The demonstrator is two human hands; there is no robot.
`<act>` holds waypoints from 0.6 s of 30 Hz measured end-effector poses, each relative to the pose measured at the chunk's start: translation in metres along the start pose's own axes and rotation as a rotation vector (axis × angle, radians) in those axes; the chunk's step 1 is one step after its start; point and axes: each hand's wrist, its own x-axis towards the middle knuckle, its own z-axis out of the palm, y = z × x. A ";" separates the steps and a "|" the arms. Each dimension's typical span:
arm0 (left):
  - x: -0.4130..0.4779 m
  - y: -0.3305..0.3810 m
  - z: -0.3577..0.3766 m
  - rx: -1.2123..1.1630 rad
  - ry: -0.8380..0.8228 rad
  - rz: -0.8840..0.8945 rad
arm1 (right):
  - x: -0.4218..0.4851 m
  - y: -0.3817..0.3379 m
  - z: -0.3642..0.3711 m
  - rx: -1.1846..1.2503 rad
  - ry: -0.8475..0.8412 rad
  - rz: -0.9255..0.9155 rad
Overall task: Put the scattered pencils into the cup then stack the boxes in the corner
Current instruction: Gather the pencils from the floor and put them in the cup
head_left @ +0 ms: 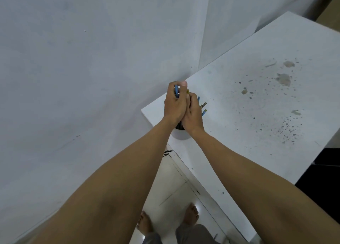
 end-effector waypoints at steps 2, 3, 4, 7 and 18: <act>-0.002 -0.002 -0.001 0.004 -0.008 -0.014 | -0.001 -0.003 -0.002 0.030 0.018 0.001; -0.003 -0.002 -0.002 0.018 -0.010 -0.008 | -0.002 -0.006 -0.003 0.022 0.030 -0.004; -0.002 -0.002 -0.003 0.034 -0.011 0.003 | -0.001 -0.007 -0.005 0.007 0.040 -0.011; -0.003 -0.003 -0.008 0.080 -0.008 0.049 | 0.000 -0.011 -0.011 -0.064 0.068 -0.036; -0.023 -0.006 -0.033 0.355 -0.239 0.132 | -0.012 -0.015 -0.009 -0.261 0.090 -0.093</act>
